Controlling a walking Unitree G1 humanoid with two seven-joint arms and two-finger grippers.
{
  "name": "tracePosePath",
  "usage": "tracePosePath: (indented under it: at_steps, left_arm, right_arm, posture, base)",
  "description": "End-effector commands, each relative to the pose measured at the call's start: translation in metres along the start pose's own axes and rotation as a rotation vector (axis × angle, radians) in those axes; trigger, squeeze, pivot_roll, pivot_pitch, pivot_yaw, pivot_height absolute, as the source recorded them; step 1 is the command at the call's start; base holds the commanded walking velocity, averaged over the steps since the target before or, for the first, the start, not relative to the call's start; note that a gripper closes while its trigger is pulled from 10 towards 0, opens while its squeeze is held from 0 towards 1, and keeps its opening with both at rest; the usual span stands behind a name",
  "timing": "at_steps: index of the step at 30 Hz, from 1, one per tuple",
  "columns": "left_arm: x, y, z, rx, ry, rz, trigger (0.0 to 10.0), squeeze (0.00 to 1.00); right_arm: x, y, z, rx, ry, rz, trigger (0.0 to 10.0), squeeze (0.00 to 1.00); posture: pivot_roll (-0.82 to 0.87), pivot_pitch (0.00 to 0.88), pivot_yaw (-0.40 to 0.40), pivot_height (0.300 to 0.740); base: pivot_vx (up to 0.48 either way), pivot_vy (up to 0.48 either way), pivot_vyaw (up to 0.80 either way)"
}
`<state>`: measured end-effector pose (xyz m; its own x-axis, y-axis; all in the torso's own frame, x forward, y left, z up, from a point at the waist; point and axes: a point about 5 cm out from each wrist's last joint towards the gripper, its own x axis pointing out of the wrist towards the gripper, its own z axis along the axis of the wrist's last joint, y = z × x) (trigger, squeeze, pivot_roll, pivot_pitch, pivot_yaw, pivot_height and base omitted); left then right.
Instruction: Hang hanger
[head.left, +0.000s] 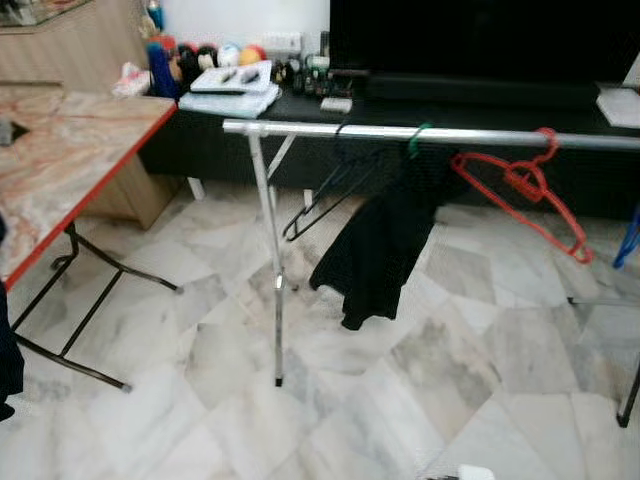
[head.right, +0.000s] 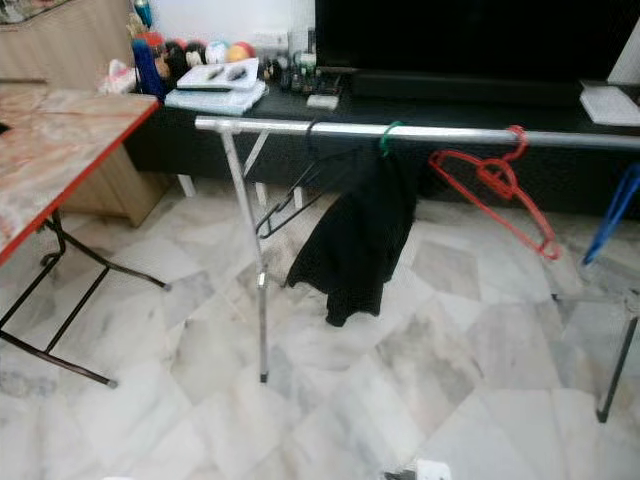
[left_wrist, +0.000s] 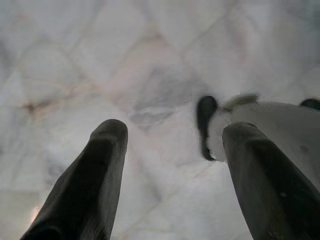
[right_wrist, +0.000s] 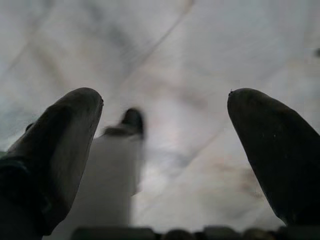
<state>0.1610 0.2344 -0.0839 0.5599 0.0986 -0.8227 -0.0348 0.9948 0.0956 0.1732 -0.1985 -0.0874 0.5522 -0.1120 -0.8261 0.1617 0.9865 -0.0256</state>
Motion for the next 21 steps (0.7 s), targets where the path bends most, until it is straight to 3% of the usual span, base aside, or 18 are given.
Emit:
tracePosePath:
  at_steps: [1,8,15,21]
  left_arm:
    - [-0.004,0.008,-0.016,0.009,0.05,0.016,10.0,0.0]
    - [-0.008,0.015,-0.023,0.002,0.062,0.021,10.0,0.0]
    - [-0.006,0.014,-0.018,-0.011,0.052,0.024,10.0,0.0]
    - [0.0,-0.007,-0.007,-0.023,0.033,0.014,10.0,0.0]
  right_arm:
    - [0.0,0.011,-0.005,0.013,0.019,0.027,10.0,0.0]
    - [0.0,0.008,-0.001,0.013,0.009,0.021,10.0,0.0]
    - [0.0,0.008,0.0,0.017,0.005,0.02,10.0,0.0]
    - [0.0,0.007,-0.002,0.021,0.01,0.018,10.0,0.0]
  posture:
    - [0.03,0.13,-0.001,0.74]
    - [0.02,0.133,-0.007,0.74]
    - [0.01,0.137,-0.012,0.74]
    - [0.01,0.142,-0.015,0.74]
  base:
    - [0.0,-0.285,0.0]
    - [0.0,-0.289,0.0]
    - [0.0,-0.289,0.0]
    - [0.0,-0.144,0.0]
